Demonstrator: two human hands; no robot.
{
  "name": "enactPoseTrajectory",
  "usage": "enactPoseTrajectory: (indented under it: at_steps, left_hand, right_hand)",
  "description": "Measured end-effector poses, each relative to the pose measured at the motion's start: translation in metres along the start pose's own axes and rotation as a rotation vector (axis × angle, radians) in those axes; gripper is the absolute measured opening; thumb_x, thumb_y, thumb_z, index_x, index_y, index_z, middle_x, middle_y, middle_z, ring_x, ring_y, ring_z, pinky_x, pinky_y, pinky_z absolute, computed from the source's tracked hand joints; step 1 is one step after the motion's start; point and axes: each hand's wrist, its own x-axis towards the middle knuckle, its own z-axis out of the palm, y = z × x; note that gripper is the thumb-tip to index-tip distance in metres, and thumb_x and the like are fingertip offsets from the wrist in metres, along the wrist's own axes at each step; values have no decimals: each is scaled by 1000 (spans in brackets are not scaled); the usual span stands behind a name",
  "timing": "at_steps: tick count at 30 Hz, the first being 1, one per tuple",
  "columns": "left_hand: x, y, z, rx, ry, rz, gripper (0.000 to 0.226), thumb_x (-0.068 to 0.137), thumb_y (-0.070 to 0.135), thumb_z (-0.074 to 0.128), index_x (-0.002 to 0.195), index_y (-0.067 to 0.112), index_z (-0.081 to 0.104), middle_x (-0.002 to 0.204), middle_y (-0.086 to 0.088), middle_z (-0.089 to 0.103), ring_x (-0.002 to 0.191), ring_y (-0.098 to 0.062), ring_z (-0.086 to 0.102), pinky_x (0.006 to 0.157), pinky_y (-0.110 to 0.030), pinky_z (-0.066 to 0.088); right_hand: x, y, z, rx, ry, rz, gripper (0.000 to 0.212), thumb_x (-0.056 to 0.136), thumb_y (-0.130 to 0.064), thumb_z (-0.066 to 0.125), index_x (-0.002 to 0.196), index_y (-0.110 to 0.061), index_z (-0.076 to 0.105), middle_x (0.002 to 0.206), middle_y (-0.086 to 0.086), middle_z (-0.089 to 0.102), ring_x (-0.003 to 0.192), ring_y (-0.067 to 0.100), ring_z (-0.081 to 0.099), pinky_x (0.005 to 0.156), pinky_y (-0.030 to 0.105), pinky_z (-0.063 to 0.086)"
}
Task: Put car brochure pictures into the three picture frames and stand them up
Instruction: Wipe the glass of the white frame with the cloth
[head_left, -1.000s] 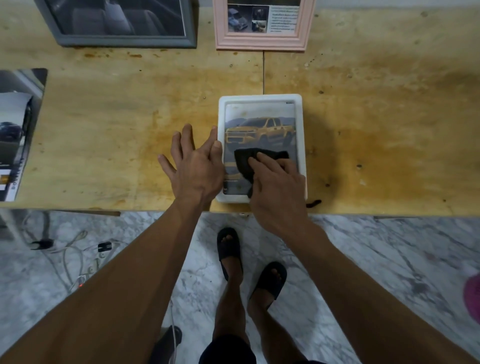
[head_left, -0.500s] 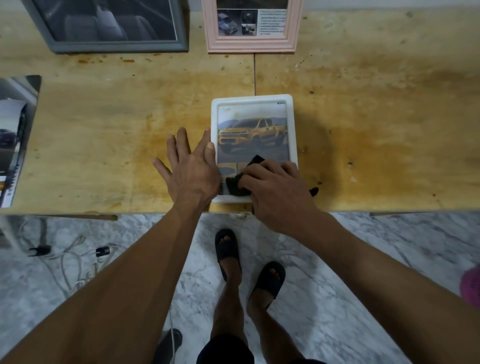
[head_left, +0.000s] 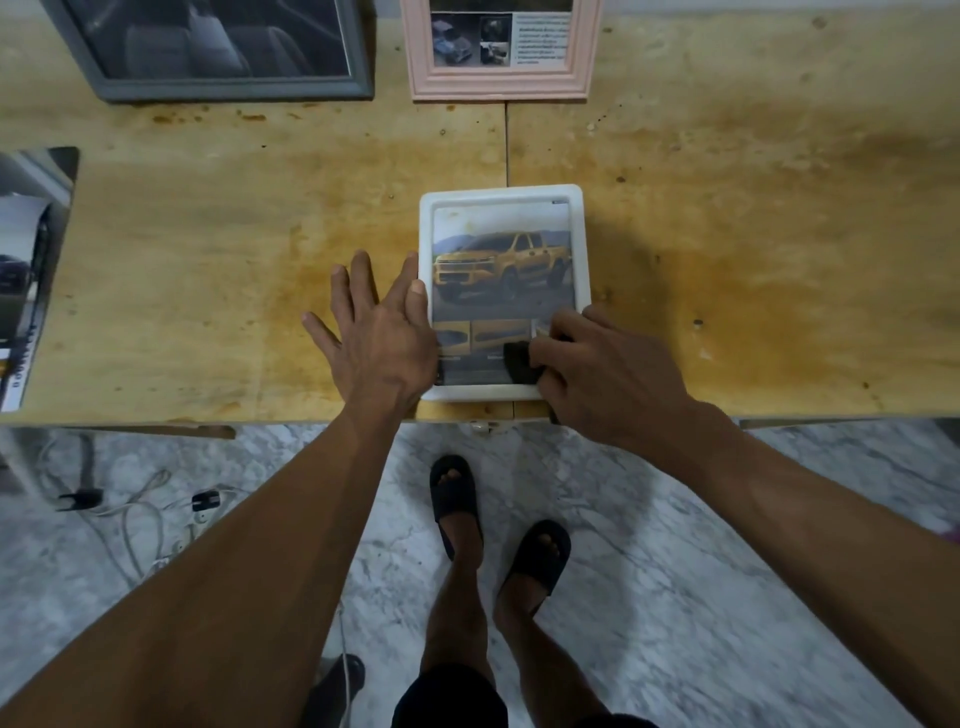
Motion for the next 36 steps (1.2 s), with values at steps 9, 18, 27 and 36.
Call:
enactPoseTrajectory:
  at_steps: [9, 18, 27, 36]
  left_hand:
    - [1, -1, 1, 7, -4, 1, 50, 106, 54, 14, 154, 49, 27, 169, 3, 2, 154, -21, -11, 117, -64, -12]
    - [-1, 1, 0, 16, 2, -10, 51, 106, 54, 11, 153, 49, 28, 168, 3, 4, 154, -20, -10, 117, -64, -11]
    - [-1, 0, -1, 6, 13, 9, 50, 106, 53, 12, 153, 49, 29, 168, 2, 5, 154, -22, -9, 117, -66, -8]
    - [-2, 2, -3, -1, 14, 3, 49, 107, 52, 15, 152, 47, 33, 168, 1, 5, 155, -22, -9, 117, -66, -8]
  right_hand:
    - [35, 11, -27, 189, -258, 386, 16, 89, -33, 58, 97, -20, 57, 92, 1, 60, 77, 19, 52, 61, 31, 39]
    - [14, -1, -29, 497, 42, 559, 40, 92, -53, 57, 101, -16, 64, 110, 5, 54, 92, 12, 49, 75, 22, 38]
    - [-9, -19, 27, -179, 206, 375, 42, 93, -34, 57, 129, -12, 56, 131, 13, 51, 112, 34, 43, 83, 40, 33]
    - [77, 8, 19, -65, 293, 477, 32, 92, -18, 56, 122, -9, 55, 113, 14, 57, 103, 33, 49, 79, 40, 38]
